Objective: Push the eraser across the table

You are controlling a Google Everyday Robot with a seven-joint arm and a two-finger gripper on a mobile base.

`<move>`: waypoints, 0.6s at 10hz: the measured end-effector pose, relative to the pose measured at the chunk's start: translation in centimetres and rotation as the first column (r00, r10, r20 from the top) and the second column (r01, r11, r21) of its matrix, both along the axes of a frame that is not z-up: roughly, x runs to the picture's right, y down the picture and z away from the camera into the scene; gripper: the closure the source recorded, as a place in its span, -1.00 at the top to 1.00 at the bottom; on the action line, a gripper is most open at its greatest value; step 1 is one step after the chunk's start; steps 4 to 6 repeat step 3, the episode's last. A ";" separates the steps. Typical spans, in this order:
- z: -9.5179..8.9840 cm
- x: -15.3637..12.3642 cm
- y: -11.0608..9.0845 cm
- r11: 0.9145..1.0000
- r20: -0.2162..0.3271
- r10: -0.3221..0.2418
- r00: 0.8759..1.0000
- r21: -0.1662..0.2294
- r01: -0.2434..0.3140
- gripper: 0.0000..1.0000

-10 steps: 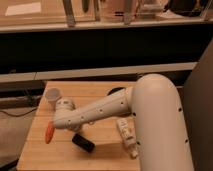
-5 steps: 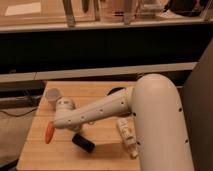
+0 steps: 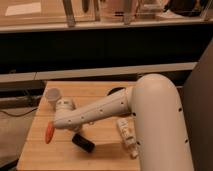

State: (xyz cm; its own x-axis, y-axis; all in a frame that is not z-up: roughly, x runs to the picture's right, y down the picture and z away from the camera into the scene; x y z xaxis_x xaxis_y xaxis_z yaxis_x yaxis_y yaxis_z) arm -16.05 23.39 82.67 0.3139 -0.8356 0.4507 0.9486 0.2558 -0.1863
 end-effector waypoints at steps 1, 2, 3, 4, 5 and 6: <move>0.0 0.0 0.0 1.000 0.003 -0.004 1.000 0.000 0.004 -1.00; 0.0 0.0 0.0 1.000 0.006 -0.007 1.000 0.001 0.007 -1.00; 0.0 -0.1 0.0 1.000 0.009 -0.010 1.000 0.001 0.010 -1.00; 0.0 -0.1 0.0 1.000 0.009 -0.010 1.000 0.001 0.010 -1.00; 0.0 -0.1 0.0 1.000 0.009 -0.010 1.000 0.001 0.010 -1.00; 0.0 -0.1 0.0 1.000 0.009 -0.010 1.000 0.001 0.010 -1.00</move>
